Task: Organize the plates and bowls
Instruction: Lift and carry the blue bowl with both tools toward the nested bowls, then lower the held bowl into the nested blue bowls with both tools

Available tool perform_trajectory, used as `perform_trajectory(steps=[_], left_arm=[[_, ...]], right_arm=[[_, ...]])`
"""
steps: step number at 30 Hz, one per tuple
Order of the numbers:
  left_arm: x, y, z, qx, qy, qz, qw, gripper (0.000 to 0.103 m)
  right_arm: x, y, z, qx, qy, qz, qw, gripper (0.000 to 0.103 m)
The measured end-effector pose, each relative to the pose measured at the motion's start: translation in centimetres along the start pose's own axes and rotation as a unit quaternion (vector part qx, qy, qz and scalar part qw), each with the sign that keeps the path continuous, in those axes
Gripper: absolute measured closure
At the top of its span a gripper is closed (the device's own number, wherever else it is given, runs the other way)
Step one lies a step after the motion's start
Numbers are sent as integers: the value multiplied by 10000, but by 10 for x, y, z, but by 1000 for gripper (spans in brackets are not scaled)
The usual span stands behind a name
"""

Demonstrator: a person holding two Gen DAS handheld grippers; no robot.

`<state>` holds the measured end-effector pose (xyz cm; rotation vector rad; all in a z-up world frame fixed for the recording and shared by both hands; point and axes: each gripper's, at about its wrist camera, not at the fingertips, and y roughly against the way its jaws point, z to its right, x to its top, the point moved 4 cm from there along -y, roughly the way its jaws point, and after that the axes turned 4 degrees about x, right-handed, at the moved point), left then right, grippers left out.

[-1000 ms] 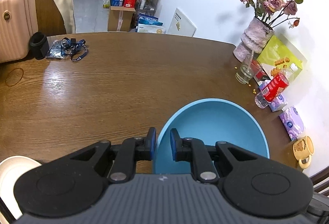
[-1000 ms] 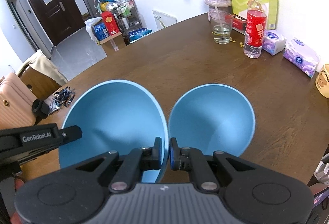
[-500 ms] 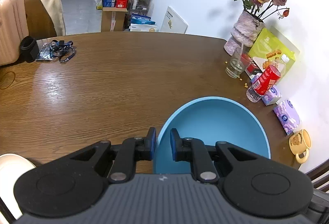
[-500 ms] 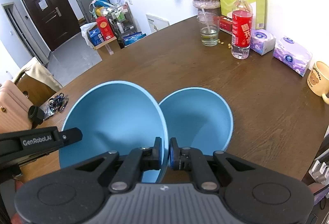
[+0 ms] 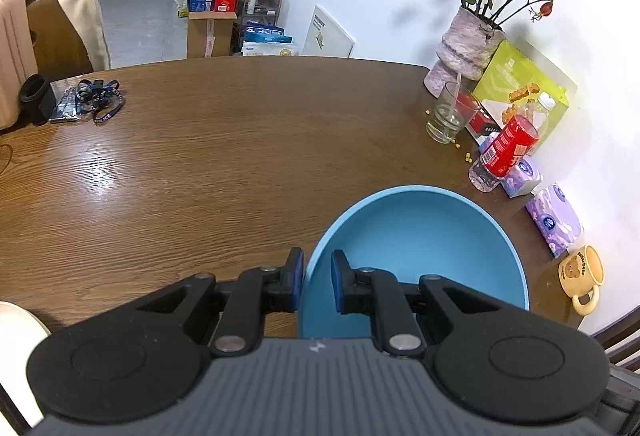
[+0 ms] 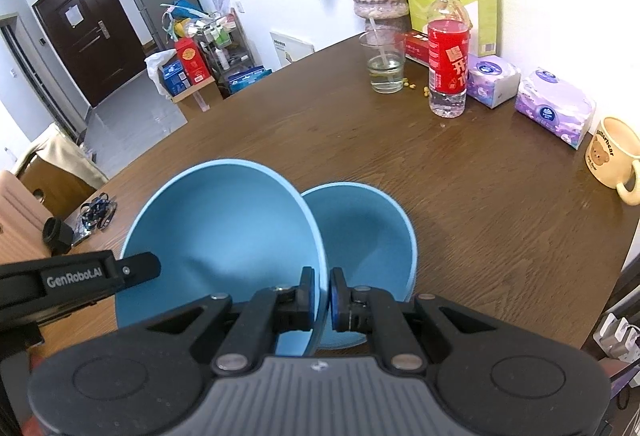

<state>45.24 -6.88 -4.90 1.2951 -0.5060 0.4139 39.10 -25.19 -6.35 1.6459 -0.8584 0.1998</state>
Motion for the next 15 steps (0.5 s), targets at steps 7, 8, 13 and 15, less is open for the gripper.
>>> perform_trajectory(steps=[7, 8, 13, 15], left_arm=[[3, -12, 14, -2, -80, -56, 10000, 88], [3, -14, 15, 2, -90, -67, 9999, 88], [6, -24, 22, 19, -131, -110, 9999, 88], [7, -27, 24, 21, -144, -124, 9998, 88]], right_arm=[[7, -6, 14, -28, -53, 10, 10000, 96], [9, -8, 15, -35, -52, 12, 10000, 96], [13, -15, 20, -85, -27, -3, 10000, 96], [15, -18, 22, -104, -25, -4, 9999, 96]])
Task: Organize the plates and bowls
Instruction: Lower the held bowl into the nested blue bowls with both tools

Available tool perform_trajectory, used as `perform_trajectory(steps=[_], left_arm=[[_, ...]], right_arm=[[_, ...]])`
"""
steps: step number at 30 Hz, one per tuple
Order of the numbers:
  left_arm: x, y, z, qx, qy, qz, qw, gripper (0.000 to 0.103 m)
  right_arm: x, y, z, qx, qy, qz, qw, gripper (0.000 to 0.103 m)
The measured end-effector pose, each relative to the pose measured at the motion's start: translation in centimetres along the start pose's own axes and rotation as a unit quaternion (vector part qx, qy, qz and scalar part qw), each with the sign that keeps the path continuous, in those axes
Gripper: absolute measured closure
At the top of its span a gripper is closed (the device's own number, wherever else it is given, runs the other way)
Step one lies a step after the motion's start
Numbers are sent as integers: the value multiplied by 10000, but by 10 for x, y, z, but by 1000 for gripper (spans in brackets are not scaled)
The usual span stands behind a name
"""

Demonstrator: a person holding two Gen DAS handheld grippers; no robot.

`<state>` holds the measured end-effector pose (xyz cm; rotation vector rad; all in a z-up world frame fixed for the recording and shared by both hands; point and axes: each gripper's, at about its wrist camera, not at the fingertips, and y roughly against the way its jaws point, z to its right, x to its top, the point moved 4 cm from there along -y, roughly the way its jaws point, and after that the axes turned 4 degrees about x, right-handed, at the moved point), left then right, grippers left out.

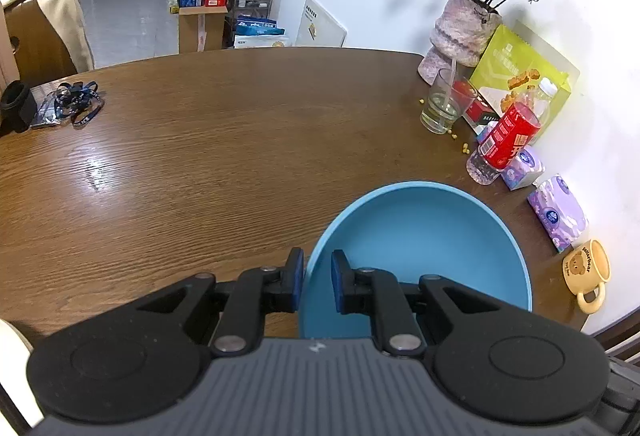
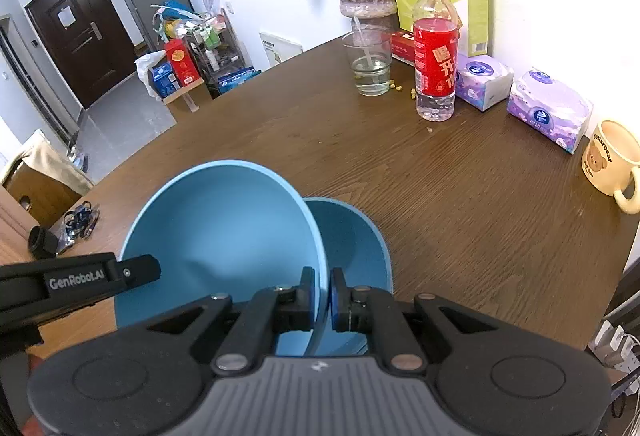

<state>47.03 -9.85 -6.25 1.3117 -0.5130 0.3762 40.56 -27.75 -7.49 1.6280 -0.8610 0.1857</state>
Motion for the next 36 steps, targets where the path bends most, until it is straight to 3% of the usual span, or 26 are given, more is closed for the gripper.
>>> perform_trajectory(steps=[17, 36], left_arm=[[-1, -36, 25, 56, -270, -188, 9994, 88], [-8, -57, 28, 241, -384, -236, 9987, 88]], right_arm=[[5, -29, 18, -358, 229, -5, 9991, 96], [-7, -53, 12, -678, 1119, 377, 9907, 95]])
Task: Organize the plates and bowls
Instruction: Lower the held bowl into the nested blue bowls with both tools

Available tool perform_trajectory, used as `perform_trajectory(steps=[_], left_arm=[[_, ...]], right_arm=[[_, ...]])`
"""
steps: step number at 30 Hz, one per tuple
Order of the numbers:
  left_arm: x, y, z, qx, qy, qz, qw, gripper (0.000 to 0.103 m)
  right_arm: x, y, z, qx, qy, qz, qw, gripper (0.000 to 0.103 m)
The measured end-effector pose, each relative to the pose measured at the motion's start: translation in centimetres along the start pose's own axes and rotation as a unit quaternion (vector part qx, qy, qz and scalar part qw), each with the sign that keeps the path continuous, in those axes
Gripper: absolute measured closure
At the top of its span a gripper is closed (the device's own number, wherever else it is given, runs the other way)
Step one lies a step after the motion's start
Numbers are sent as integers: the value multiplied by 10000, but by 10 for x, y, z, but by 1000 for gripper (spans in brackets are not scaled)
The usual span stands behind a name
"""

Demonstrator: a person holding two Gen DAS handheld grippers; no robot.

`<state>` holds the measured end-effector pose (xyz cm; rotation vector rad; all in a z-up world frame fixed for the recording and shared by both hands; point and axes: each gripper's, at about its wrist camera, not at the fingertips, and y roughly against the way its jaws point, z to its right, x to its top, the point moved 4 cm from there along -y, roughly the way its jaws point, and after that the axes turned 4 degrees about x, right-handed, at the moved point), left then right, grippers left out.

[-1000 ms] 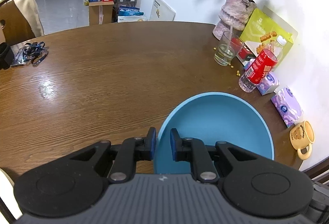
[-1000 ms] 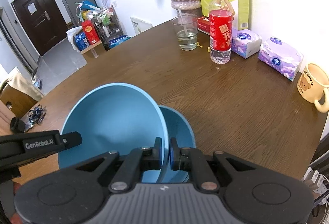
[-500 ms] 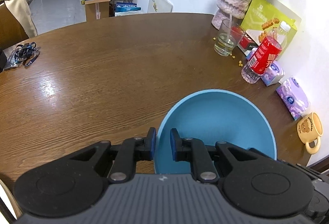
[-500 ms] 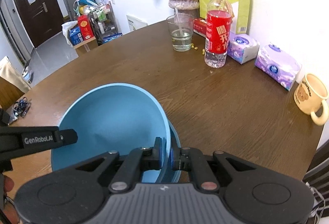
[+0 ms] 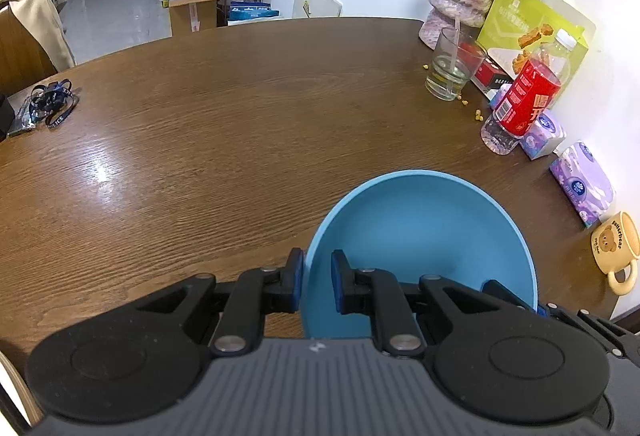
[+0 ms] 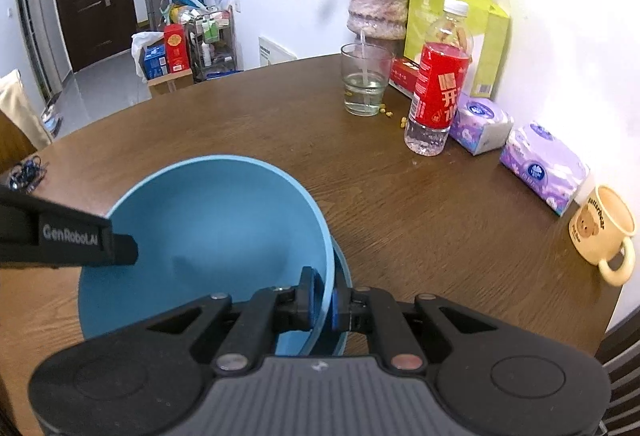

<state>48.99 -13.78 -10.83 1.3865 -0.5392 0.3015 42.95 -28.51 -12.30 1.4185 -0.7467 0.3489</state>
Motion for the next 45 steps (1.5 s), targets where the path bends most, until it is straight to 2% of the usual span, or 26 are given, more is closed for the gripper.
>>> perform_trajectory(steps=[11, 19, 23, 32, 36, 41, 45], left_arm=[[-1, -1, 3, 82, -57, -19, 9999, 88], [-2, -1, 4, 67, -60, 1, 10000, 88], [-5, -1, 4, 116, -96, 29, 9999, 90], [-9, -3, 3, 120, -81, 29, 9999, 93], [-11, -2, 3, 130, -87, 83, 9998, 94], [-13, 3, 5, 127, -148, 234, 9995, 96], [-14, 6, 8, 201, -231, 430, 9986, 96]], right_arm=[[-3, 1, -3, 2, 244, -4, 9997, 94], [-2, -2, 5, 250, -68, -137, 9996, 91], [-2, -2, 5, 363, -127, -170, 9991, 86], [0, -3, 12, 573, -389, -278, 9972, 85], [-1, -4, 13, 642, -419, -252, 9967, 81], [-1, -7, 16, 880, -628, -304, 9937, 71], [0, -5, 20, 969, -784, -287, 9918, 71]])
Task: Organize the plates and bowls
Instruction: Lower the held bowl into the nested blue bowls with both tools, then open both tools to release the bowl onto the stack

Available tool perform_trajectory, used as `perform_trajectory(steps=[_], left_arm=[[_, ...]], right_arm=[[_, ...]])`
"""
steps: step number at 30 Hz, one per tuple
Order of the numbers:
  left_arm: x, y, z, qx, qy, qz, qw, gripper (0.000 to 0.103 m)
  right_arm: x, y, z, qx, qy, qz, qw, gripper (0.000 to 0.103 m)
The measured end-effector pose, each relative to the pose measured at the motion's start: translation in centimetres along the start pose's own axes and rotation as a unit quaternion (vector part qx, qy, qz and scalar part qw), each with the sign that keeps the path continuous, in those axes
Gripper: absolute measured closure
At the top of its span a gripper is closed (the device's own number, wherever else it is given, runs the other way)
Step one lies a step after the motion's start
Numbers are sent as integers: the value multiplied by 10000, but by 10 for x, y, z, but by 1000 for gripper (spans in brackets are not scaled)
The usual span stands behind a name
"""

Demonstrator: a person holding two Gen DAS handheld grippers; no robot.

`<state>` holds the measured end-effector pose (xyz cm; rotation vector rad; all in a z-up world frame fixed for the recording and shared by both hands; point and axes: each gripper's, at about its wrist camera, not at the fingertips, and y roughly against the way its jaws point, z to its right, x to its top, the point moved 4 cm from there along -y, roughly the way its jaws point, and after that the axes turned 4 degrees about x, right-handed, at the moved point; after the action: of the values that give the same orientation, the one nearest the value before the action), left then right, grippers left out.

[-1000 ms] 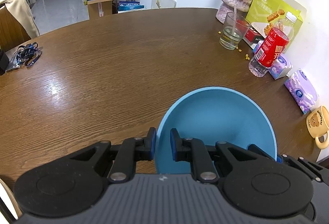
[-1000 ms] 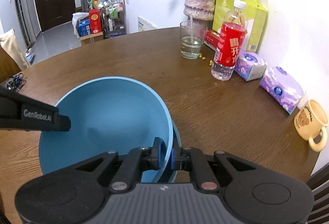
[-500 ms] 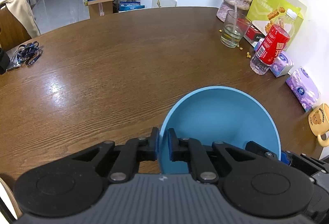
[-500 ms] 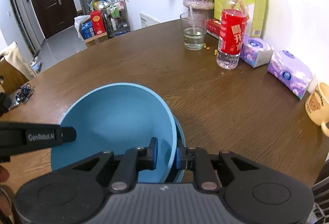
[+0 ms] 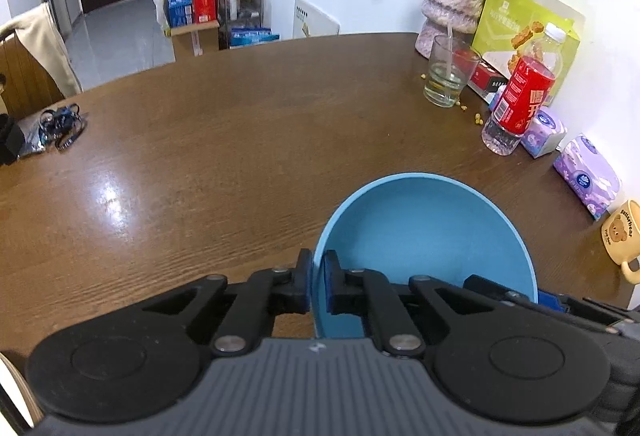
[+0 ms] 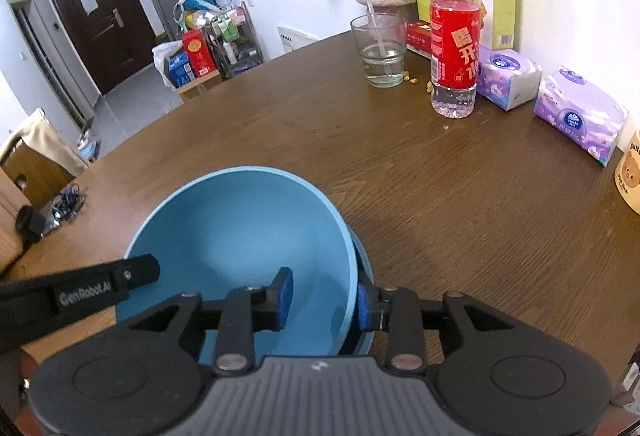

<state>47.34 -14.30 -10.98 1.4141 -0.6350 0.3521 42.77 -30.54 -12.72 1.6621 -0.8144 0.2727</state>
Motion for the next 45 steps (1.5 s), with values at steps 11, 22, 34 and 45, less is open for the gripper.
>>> perform_trajectory(steps=[11, 22, 34, 45], left_arm=[[-4, -5, 2, -41, -14, -114, 9999, 97], [-7, -9, 3, -3, 6, -164, 9999, 98], [-9, -2, -1, -211, 81, -232, 9995, 68], [-1, 35, -19, 153, 339, 289, 9989, 0]], right_arm=[[4, 13, 3, -4, -82, 75, 9999, 74], [13, 26, 17, -30, -314, 219, 9993, 74], [9, 22, 24, -117, -429, 126, 9989, 55], [4, 40, 26, -112, -457, 189, 9987, 9]])
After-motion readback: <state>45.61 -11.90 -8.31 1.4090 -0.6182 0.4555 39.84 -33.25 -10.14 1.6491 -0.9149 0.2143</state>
